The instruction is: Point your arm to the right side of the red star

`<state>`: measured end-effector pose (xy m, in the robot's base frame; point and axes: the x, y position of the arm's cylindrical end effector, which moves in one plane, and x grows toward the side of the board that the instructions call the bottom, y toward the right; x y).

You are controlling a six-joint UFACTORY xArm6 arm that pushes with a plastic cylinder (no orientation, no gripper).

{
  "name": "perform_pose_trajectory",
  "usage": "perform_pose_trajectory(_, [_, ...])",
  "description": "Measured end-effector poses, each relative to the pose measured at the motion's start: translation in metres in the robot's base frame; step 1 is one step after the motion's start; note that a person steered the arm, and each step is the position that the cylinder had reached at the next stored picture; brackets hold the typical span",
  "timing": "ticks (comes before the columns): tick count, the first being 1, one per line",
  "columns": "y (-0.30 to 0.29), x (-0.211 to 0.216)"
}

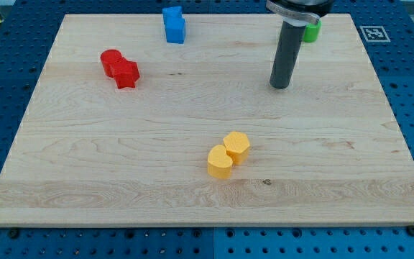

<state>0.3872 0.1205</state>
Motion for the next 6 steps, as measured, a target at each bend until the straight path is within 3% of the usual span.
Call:
perform_pose_trajectory(1, [-0.006,0.0])
perform_pose_trajectory(3, [-0.109,0.006])
perform_pose_trajectory(4, [-0.128,0.006])
perform_pose_trajectory(5, [-0.192,0.006])
perform_pose_trajectory(6, [-0.207,0.006])
